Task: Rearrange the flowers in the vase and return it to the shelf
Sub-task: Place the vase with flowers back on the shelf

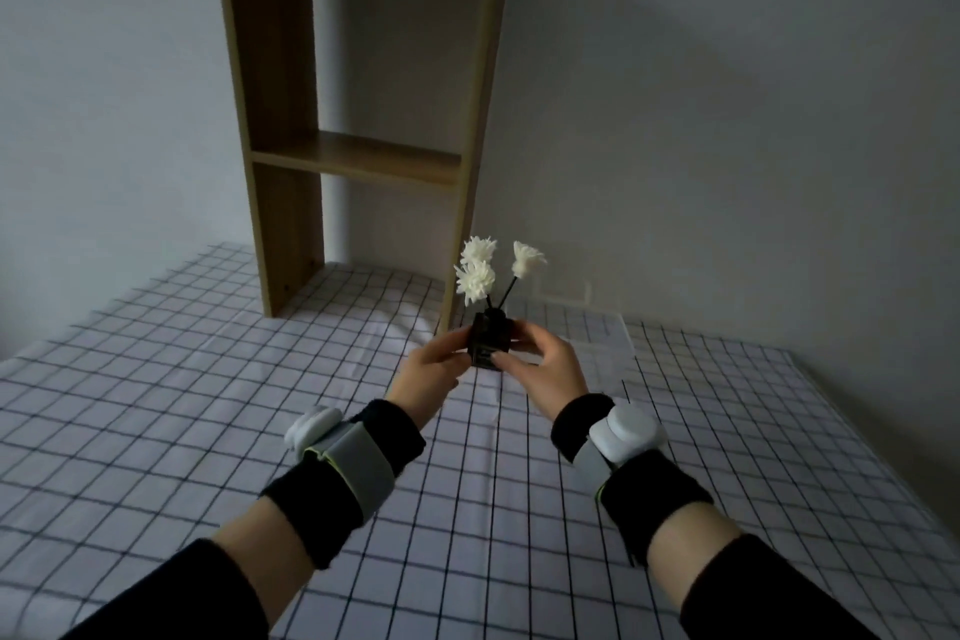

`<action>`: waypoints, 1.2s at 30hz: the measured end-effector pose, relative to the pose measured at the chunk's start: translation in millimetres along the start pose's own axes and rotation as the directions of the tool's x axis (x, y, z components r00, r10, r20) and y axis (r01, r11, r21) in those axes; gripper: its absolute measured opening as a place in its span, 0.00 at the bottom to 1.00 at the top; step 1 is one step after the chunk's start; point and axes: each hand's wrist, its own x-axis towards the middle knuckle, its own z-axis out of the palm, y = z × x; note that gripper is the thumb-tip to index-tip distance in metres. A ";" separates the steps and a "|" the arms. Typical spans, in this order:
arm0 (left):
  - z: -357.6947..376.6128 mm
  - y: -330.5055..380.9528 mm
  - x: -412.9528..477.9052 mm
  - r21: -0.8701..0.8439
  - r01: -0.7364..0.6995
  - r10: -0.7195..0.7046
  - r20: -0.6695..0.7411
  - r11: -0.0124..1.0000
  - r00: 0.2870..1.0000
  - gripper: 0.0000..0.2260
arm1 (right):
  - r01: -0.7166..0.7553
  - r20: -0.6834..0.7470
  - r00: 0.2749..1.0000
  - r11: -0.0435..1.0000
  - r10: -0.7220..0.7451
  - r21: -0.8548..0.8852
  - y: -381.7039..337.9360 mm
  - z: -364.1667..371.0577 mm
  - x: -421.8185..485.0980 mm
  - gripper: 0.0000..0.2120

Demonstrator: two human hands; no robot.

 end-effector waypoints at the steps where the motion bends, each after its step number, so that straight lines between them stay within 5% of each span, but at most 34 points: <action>1: -6.0 12.7 4.4 -0.002 -0.036 0.036 -0.002 0.999 0.999 0.18 | 0.019 0.001 1.000 1.000 -0.019 0.008 -13.1 1.7 9.6 0.19; 8: -51.6 94.2 35.3 -0.004 -0.201 0.201 -0.064 0.979 0.978 0.19 | 0.156 0.000 0.988 0.987 -0.157 0.041 -95.4 18.8 72.7 0.17; 17: -102.6 152.2 104.4 -0.006 -0.248 0.242 -0.199 0.969 0.950 0.18 | 0.214 -0.003 0.977 0.975 -0.215 0.060 -158.2 56.9 158.7 0.17; 27: -139.4 162.5 180.0 -0.047 -0.262 0.236 -0.305 0.964 0.923 0.18 | 0.171 -0.003 0.985 0.985 -0.171 0.033 -150.9 111.1 252.2 0.18; 36: -163.7 141.3 216.6 0.146 -0.120 0.161 -0.314 0.982 0.936 0.21 | 0.139 0.042 0.990 0.988 -0.137 -0.061 -129.1 137.2 278.7 0.20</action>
